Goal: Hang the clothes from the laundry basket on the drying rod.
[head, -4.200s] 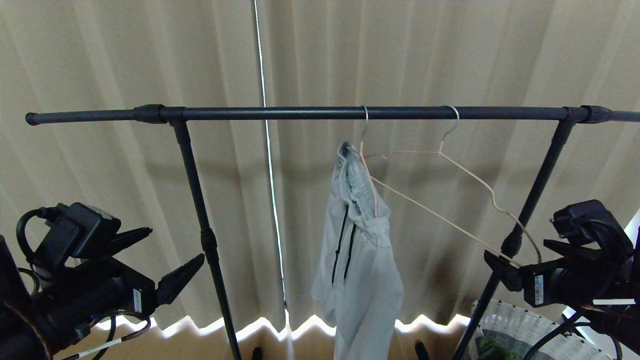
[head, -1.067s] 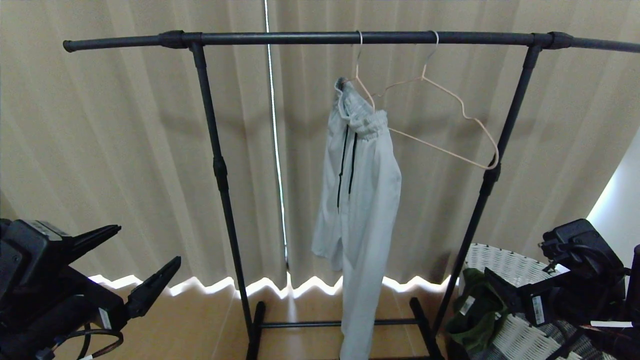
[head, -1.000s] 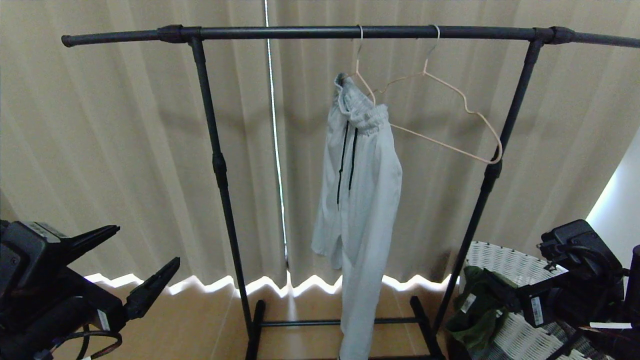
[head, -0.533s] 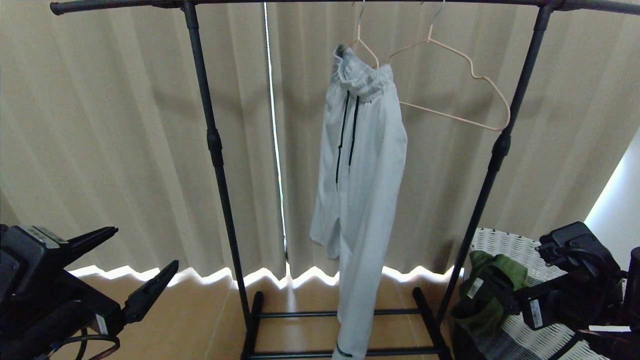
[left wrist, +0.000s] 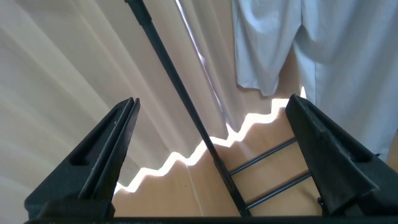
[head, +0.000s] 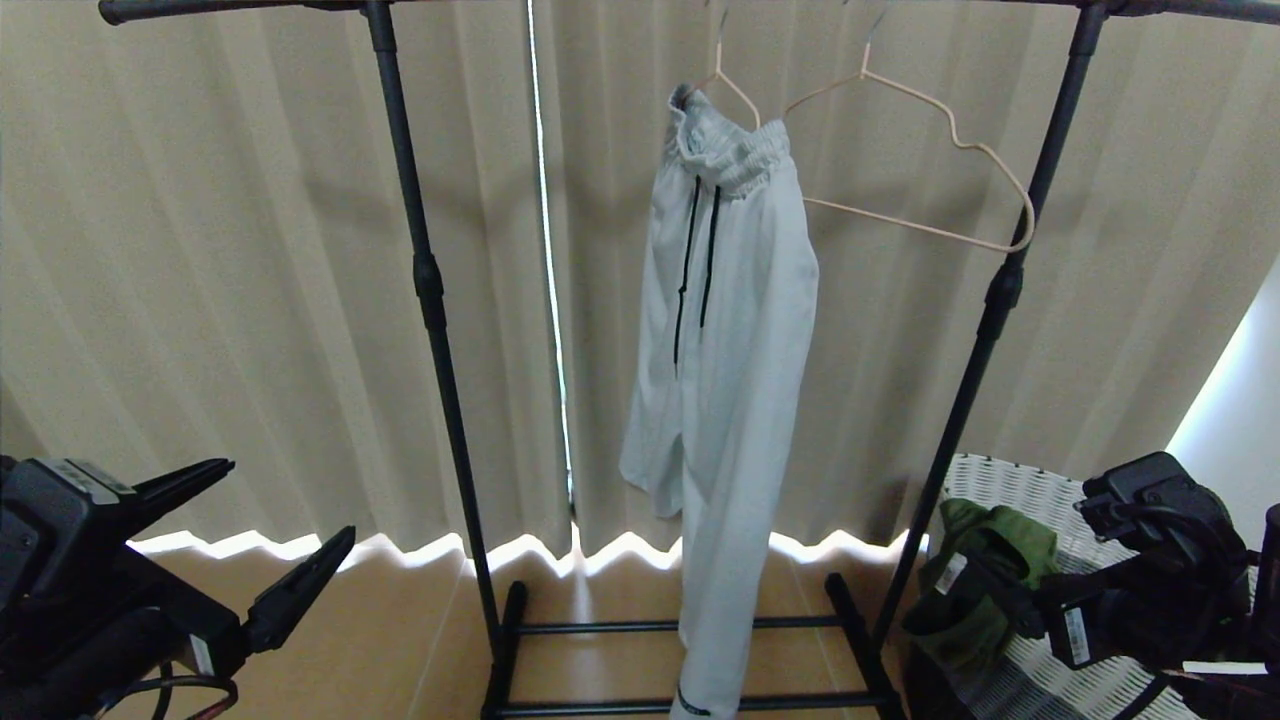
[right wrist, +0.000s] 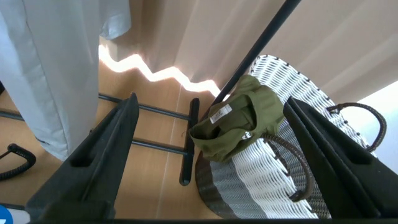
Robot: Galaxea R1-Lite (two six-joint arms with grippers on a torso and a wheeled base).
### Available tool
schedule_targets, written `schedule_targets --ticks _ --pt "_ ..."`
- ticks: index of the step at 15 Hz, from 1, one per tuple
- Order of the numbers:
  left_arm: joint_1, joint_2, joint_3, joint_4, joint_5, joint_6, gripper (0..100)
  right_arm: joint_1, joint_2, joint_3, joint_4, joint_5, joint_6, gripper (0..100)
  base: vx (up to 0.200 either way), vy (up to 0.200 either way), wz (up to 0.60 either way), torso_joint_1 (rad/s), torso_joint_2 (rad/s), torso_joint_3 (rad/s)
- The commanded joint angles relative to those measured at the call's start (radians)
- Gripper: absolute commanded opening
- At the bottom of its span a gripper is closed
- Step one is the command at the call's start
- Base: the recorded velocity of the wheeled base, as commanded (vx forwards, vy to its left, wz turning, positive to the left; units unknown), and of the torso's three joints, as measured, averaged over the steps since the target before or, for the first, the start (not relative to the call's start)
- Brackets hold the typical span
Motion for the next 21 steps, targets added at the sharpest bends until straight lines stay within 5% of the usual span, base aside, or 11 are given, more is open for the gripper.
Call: schedule_targets --ticks 1,12,21 --pt "0.003 -0.008 -0.002 -0.001 0.000 -0.001 100 0.001 0.000 -0.001 0.000 -0.001 -0.001 100 0.000 0.000 0.00 0.000 0.00 0.000" --pt "0.011 -0.033 0.001 0.002 0.000 -0.004 100 0.001 0.003 0.002 0.000 -0.002 -0.001 100 0.000 0.000 0.00 0.000 0.00 0.000" --pt "0.011 -0.036 0.003 0.004 0.000 -0.003 100 0.001 0.003 0.002 0.000 -0.002 -0.001 100 0.000 -0.200 0.00 0.001 0.00 0.006"
